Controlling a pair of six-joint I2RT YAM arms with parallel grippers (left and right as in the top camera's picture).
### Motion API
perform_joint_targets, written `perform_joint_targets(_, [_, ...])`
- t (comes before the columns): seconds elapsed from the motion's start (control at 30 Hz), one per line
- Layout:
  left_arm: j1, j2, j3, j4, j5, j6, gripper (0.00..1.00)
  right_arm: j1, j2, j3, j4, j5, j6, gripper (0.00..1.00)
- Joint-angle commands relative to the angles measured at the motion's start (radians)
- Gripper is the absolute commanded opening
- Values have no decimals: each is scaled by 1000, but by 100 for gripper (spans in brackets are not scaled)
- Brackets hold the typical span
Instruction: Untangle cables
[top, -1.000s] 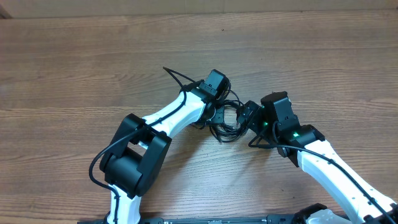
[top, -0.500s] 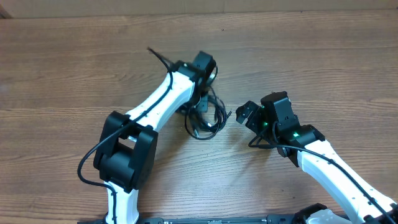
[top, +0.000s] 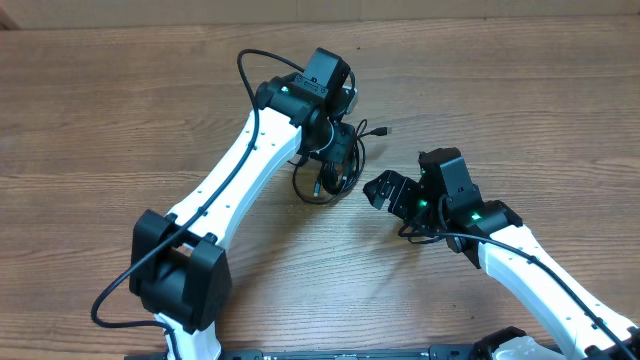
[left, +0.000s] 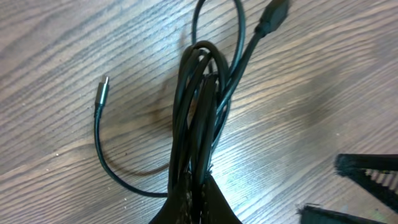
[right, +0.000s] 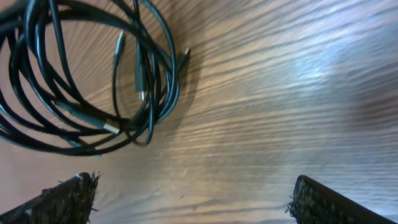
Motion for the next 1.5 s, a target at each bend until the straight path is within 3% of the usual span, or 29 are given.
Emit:
perform_joint_targets(0.0, [-2,-90,25,3,24,31,4,-2,1,7,10,-92,15,100])
perform_joint_targets(0.2, [-1,-153,25,3,24,31,4,-2,1,7,10,-54,5,100])
perform_joint_targets(0.43, [-1,-259,25,-3,24,13,4,-24,-2,27,60,32,-177,100])
perform_joint_targets(0.63, [-1,-294,25,40,24,-68,4,-53,-4,59,195,-271,-175,100])
perform_joint_targets(0.77, [-1,-307,25,86,46,-113,4,-51,-1,58,216,-315,-171,100])
perform_joint_targets(1.03, [-1,-341,27,168,336,-113,4,-51,46,58,306,-90,95,100])
perform_joint_targets(1.2, [5,-370,27,190,439,-113,4,-51,84,58,304,16,124,92])
perform_joint_targets(1.3, [18,-406,27,208,520,-113,4,-51,120,58,277,90,121,93])
perform_joint_targets(1.47, [37,-467,27,211,521,-113,4,-54,123,58,273,186,114,97])
